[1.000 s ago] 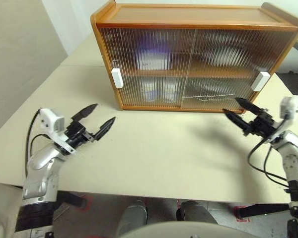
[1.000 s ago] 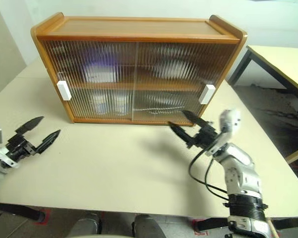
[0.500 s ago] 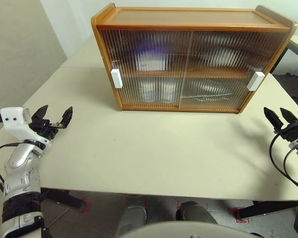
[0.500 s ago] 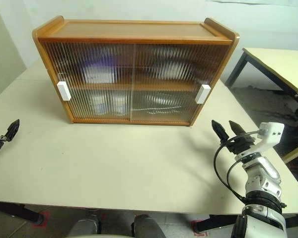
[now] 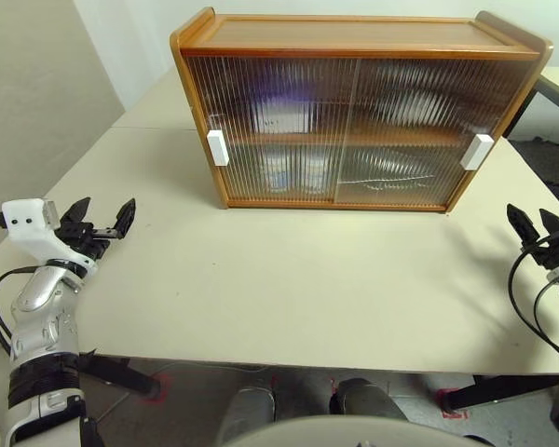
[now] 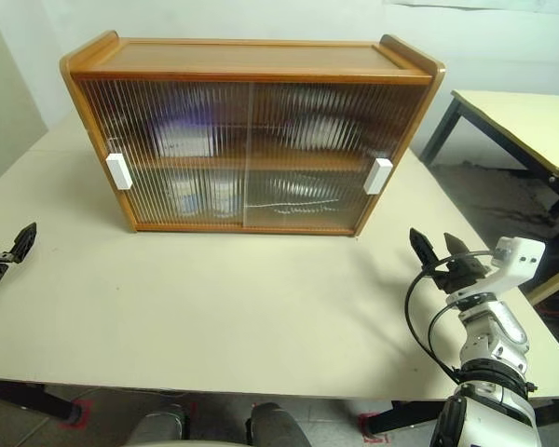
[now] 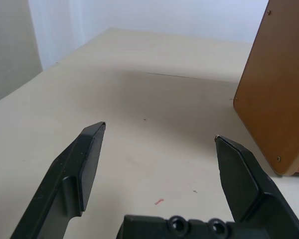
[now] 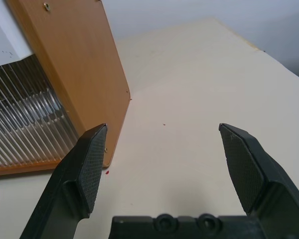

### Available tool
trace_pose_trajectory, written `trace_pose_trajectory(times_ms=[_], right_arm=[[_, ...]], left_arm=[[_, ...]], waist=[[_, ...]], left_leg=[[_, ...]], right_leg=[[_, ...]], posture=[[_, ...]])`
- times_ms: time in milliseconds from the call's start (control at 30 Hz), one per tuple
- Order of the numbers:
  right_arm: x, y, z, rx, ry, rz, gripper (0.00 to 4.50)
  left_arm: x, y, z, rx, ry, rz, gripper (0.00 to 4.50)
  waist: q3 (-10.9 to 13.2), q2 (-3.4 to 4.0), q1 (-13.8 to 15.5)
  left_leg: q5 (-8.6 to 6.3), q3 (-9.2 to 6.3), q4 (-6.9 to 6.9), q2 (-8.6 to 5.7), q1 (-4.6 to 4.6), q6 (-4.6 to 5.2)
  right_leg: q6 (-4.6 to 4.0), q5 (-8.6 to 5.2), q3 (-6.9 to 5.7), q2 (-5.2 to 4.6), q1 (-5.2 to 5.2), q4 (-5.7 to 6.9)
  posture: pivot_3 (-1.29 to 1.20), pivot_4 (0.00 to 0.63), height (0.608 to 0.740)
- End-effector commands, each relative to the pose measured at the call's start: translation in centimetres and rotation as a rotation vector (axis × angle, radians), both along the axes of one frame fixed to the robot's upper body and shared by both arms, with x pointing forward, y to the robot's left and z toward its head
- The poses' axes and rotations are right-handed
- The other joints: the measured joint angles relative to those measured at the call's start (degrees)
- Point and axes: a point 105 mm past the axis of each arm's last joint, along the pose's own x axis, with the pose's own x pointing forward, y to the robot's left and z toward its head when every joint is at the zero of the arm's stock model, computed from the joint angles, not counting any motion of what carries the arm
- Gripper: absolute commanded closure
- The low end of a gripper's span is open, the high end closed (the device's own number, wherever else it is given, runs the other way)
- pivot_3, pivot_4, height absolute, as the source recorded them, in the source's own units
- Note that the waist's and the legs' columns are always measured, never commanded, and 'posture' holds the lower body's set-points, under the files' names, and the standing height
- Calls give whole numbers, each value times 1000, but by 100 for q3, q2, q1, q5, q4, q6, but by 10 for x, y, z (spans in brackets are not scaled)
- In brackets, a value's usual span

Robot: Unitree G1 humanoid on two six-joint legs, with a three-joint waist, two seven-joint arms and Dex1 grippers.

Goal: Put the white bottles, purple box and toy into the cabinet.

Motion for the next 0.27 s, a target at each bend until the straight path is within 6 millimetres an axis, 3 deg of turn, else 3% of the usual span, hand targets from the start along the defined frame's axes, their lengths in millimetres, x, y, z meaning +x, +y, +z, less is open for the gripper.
trace_pose_trajectory(times_ms=[33,267], right_arm=[[0,-3,-2,-7,4,-18,21],[0,-2,0,-16,-16,-11,21]], left_arm=[[-2,3,-2,9,11,0,0],[0,5,0,-4,0,5,0]], waist=[[0,0,0],[0,0,-8]], left_leg=[[0,0,0,0,0,0],[1,1,0,1,2,0]], right_leg=[[0,0,0,1,0,0],[-1,1,1,1,0,0]], posture=[[-45,0,740],[-59,0,740]])
